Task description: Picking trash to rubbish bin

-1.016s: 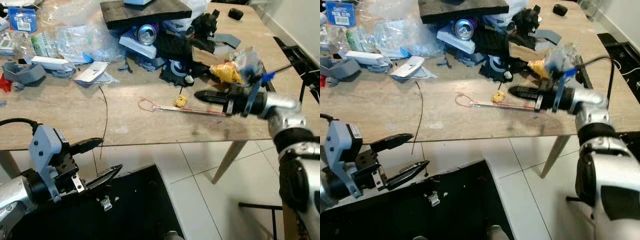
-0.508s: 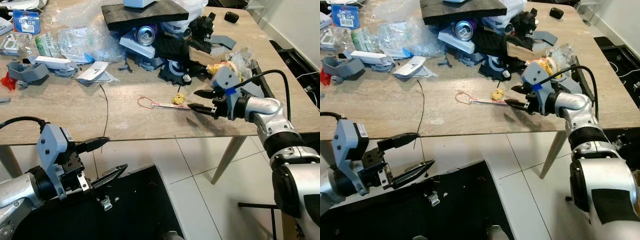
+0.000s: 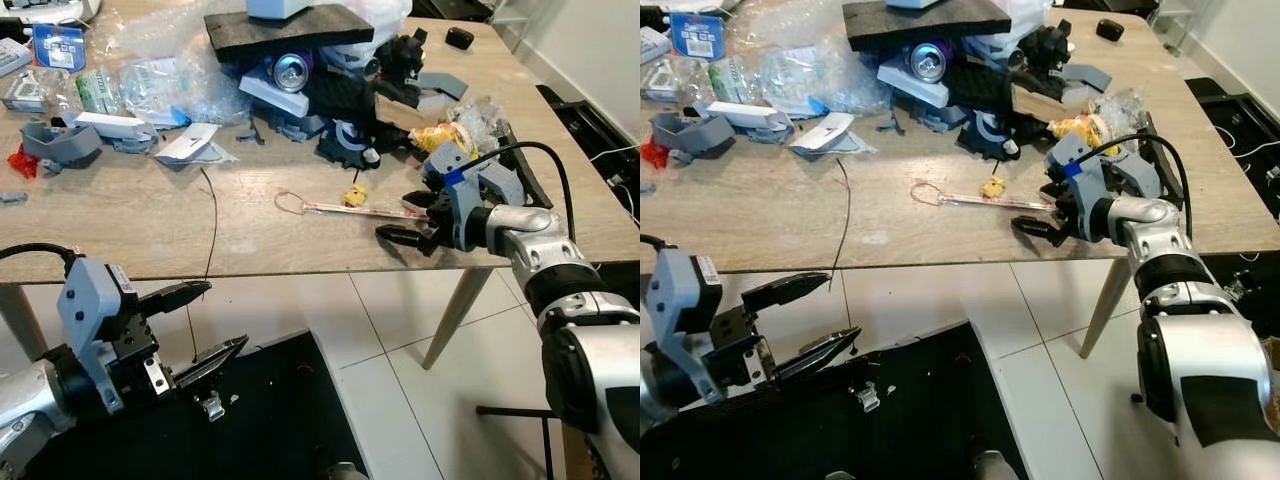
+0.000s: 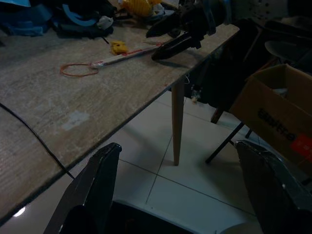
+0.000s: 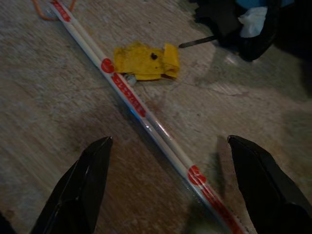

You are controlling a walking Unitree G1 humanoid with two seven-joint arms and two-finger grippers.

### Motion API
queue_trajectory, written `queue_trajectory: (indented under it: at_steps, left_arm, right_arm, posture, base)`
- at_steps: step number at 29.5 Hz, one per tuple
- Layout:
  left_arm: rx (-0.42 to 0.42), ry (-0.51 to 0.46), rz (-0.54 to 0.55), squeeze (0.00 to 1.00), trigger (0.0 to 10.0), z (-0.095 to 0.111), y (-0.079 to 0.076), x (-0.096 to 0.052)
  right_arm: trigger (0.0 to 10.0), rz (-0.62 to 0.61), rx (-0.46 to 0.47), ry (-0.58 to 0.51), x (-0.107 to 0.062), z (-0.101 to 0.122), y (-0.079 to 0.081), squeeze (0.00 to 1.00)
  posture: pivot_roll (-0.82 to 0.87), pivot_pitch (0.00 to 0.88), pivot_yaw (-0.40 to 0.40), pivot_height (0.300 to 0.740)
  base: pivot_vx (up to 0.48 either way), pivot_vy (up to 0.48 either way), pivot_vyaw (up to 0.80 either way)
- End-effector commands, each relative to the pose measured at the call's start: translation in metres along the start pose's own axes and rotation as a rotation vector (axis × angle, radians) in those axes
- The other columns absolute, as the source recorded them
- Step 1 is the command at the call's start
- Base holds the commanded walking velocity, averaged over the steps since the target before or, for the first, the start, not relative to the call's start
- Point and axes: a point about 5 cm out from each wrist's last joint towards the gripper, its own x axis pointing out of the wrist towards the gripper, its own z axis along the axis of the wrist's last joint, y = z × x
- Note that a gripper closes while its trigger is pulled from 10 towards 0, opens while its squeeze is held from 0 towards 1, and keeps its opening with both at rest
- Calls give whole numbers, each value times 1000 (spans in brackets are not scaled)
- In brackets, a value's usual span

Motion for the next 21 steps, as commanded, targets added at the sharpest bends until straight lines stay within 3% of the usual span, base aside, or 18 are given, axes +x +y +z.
queue_trajectory:
  at_steps: [1, 8, 9, 10, 11, 12, 16, 21]
  left_arm:
    - [1, 18, -17, 0, 10000, 2, -6, -3]
    - [-2, 19, -12, 0, 10000, 3, -7, -5]
    - [-3, 19, -11, 0, 10000, 3, -8, -4]
    - [-3, 19, -11, 0, 10000, 3, -8, -4]
    - [-4, 19, -10, 0, 10000, 3, -8, -4]
    - [-4, 19, -10, 0, 10000, 3, -8, -4]
    - [-6, 20, -4, 0, 10000, 3, -9, -5]
    - [-6, 22, 0, 0, 10000, 3, -9, -6]
  right_arm:
    - [10000, 37, -33, 162, 0, -26, 9, 0]
    - [10000, 70, -192, 317, 2, -35, 13, 0]
    - [9137, 68, -210, 347, 3, -38, 13, 0]
    - [9137, 68, -210, 347, 3, -38, 13, 0]
    - [4157, 65, -219, 371, 3, -40, 14, 0]
    - [0, 56, -226, 398, 2, -43, 14, 0]
    - [0, 64, -198, 494, -4, -58, 15, 0]
    - [0, 82, -149, 521, -7, -63, 15, 0]
  posture:
    - [138, 411, -74, 740]
    - [129, 414, -83, 740]
    - [125, 412, -86, 740]
    - [125, 412, -86, 740]
    - [124, 412, -87, 740]
    - [124, 412, -87, 740]
    - [129, 413, -89, 740]
    - [129, 411, -88, 740]
  base:
    - [0, 0, 0]
    - [0, 0, 0]
    - [0, 0, 0]
    - [0, 0, 0]
    - [0, 0, 0]
    - [0, 0, 0]
    - [0, 0, 0]
    - [0, 0, 0]
